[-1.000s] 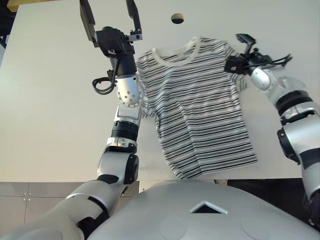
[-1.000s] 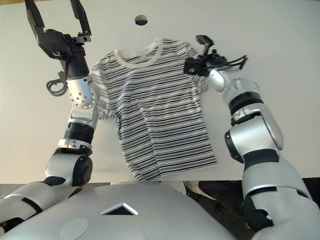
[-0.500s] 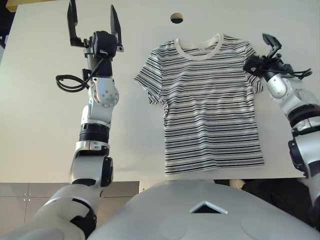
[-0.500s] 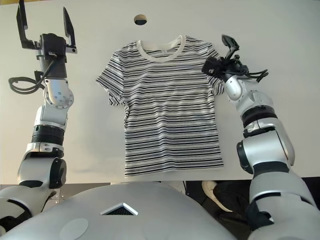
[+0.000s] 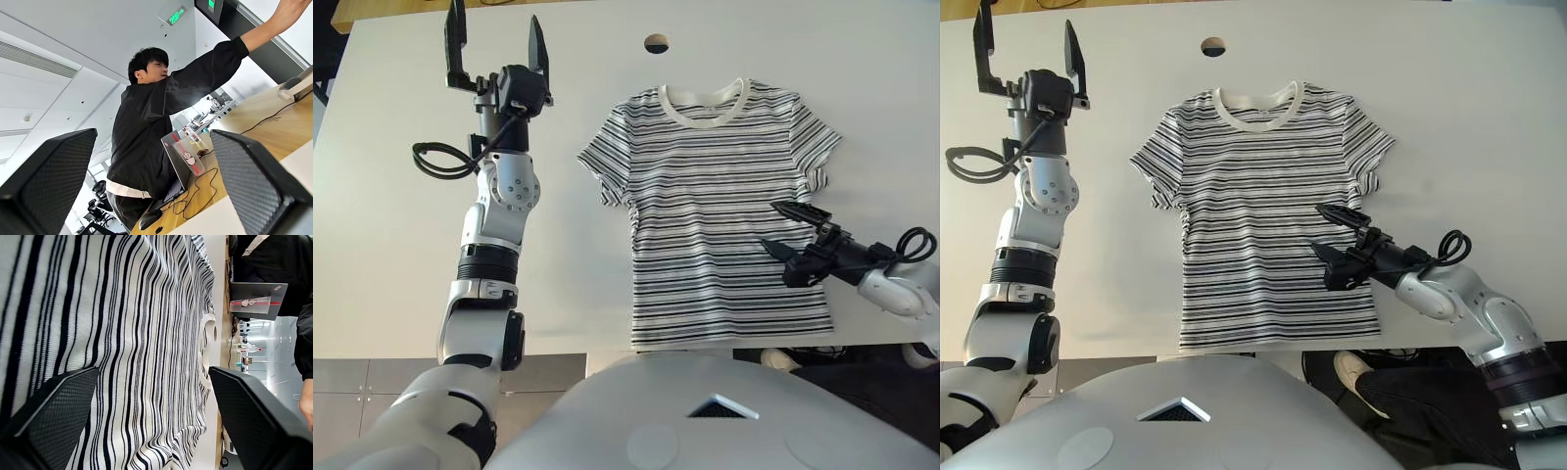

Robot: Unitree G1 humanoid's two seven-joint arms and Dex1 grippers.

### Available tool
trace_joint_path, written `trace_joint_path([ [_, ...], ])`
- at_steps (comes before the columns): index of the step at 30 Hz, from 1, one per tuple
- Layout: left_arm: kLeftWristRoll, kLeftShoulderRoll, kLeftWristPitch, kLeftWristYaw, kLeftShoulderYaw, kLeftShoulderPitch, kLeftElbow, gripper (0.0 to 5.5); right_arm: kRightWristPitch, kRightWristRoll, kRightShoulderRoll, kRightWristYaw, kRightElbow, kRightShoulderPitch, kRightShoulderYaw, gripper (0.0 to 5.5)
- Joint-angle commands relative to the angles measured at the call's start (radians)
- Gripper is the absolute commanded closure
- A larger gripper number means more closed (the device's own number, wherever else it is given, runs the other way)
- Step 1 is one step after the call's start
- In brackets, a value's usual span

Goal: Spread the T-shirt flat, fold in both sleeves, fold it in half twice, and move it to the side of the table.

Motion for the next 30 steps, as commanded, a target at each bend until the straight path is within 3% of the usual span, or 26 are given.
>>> trace_joint_path([
  [1, 0.004, 0.011, 0.012, 0.005, -0.013, 0.001, 0.005, 1.20, 0.032, -0.068, -0.015, 0.077, 0.020, 0.028, 0.010, 1.32],
  [9, 0.047, 0.045, 0.008, -0.005, -0.066, -0.006, 0.062, 1.20, 0.006, -0.042, 0.013, 0.071, -0.040, 0.056, -0.028, 1.32],
  [12, 0.113, 0.079, 0.020, 0.000, -0.121, -0.027, 0.121, 1.20, -0.056, 0.197, 0.140, -0.019, -0.150, -0.005, -0.095, 1.32],
  [16, 0.199, 0.145, 0.066, 0.009, -0.167, -0.043, 0.158, 1.20, 0.034, 0.552, 0.325, -0.066, -0.221, -0.127, -0.183, 1.32],
  [24, 0.397, 0.293, 0.123, -0.153, -0.364, -0.122, 0.250, 1.20, 0.115, 0.460, 0.434, -0.086, -0.116, -0.166, -0.256, 1.32],
  [30, 0.466, 0.303, 0.070, -0.264, -0.514, -0.192, 0.374, 1.20, 0.096, 0.419, 0.455, -0.060, -0.105, -0.168, -0.255, 1.32],
])
